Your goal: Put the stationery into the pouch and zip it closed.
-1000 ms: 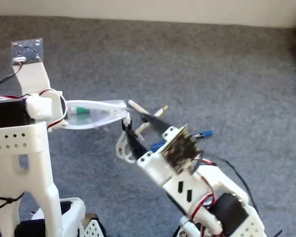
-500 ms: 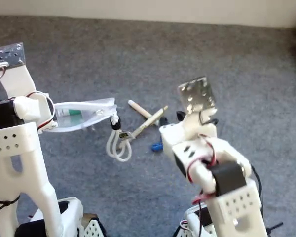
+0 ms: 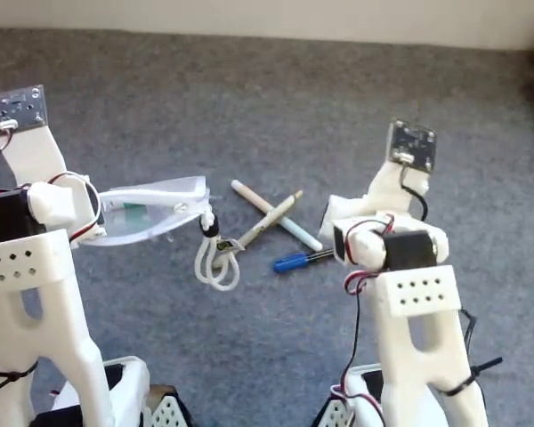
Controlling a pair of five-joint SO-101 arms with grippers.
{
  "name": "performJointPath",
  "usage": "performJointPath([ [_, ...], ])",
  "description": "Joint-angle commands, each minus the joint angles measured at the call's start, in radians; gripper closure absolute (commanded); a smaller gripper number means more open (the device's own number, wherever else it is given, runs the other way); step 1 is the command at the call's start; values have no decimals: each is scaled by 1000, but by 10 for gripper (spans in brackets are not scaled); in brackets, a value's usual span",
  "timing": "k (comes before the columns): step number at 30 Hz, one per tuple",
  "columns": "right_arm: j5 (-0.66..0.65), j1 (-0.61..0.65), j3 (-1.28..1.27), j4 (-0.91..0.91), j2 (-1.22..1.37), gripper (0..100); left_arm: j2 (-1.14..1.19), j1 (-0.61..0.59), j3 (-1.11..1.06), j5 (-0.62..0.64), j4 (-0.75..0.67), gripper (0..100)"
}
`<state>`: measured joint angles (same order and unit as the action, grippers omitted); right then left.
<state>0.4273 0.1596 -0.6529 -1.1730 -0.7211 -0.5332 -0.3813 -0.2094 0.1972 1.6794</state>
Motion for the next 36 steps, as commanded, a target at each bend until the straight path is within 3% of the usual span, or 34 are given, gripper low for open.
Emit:
performJointPath([
  [1,129,-24,58,-7,38,861,5,-16,-4,5,-26,993],
  [16,367,-70,67,2,340,861,5,-19,-7,5,-26,993],
  [27,368,-122,73,81,487,861,5,-21,-7,8,-26,993],
  [36,368,-196,220,79,687,861,5,-21,-35,8,-38,993],
])
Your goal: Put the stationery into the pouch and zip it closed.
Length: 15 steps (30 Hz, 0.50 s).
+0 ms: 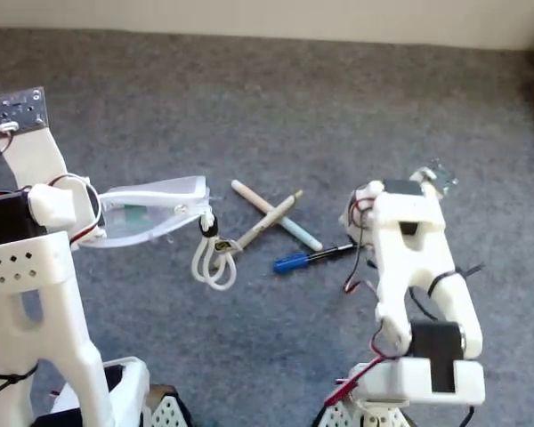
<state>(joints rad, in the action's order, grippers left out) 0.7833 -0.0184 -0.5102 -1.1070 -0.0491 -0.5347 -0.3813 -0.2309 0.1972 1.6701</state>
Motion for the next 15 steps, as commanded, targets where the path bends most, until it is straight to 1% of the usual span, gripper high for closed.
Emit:
performJointPath([
  [1,12,-19,85,13,36,861,7,-21,-13,8,-31,993],
  [10,9,-24,194,15,185,863,7,-19,-13,8,-31,993],
  [15,6,-24,216,13,216,864,7,-21,-13,8,-31,993],
])
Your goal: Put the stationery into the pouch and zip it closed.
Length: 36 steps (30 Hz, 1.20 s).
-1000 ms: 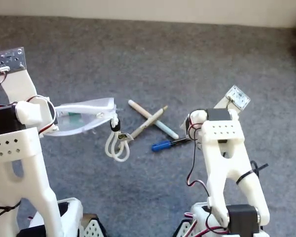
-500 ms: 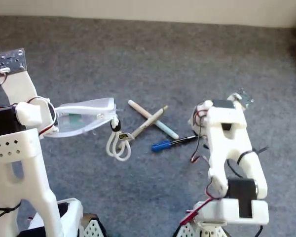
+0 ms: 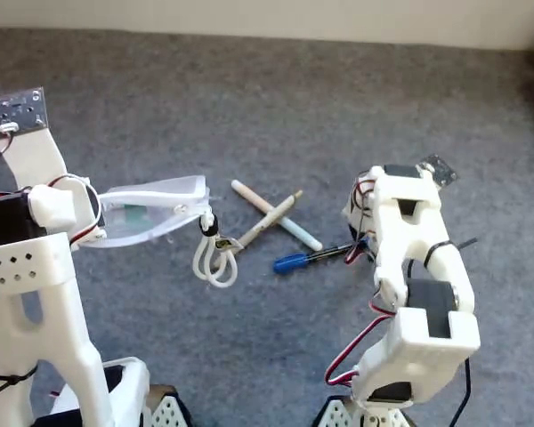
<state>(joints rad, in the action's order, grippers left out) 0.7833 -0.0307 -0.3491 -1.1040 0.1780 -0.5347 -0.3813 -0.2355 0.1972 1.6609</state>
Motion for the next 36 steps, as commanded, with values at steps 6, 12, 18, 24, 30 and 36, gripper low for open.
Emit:
performJointPath([
  [6,3,-10,50,10,-8,865,7,-21,-8,8,-21,993],
  [12,0,-7,50,10,-8,973,7,-21,-8,6,-18,993],
  [18,-80,-5,50,4,-16,993,7,-21,-8,6,-15,993],
  [24,-84,-5,94,-111,-36,993,7,-21,-8,6,-15,993],
  [30,-84,-7,145,-193,-176,993,7,-19,-8,6,-15,993],
  [36,-86,-5,59,-194,-352,993,7,-18,-8,6,-15,993],
])
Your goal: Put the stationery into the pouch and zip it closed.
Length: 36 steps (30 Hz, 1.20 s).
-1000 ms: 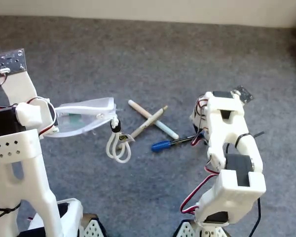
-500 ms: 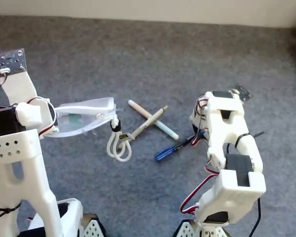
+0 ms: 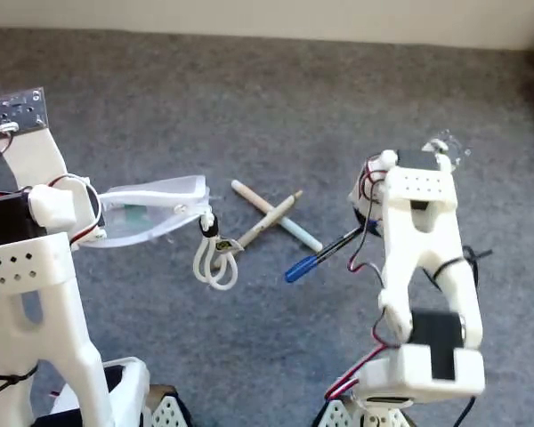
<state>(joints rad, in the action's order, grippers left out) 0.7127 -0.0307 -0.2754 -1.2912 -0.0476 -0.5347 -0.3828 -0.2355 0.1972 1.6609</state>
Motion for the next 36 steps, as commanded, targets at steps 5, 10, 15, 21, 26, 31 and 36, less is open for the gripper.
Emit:
performJointPath([
  [5,-15,2,-101,-1,-315,993,7,-13,-8,8,-15,993],
  [10,-89,85,-191,1,-479,993,7,-13,-7,8,-18,993],
  [15,-106,140,-226,1,-593,993,7,-13,-5,8,-20,993],
  [21,-161,203,-243,1,-762,993,7,15,-4,8,-14,993],
  [26,-192,297,-237,1,-934,993,7,25,-1,9,-17,993],
  [31,-264,423,-236,30,-1050,993,7,25,-1,9,-20,993],
  [36,-353,524,-245,173,-1119,993,7,25,-1,9,-21,993],
])
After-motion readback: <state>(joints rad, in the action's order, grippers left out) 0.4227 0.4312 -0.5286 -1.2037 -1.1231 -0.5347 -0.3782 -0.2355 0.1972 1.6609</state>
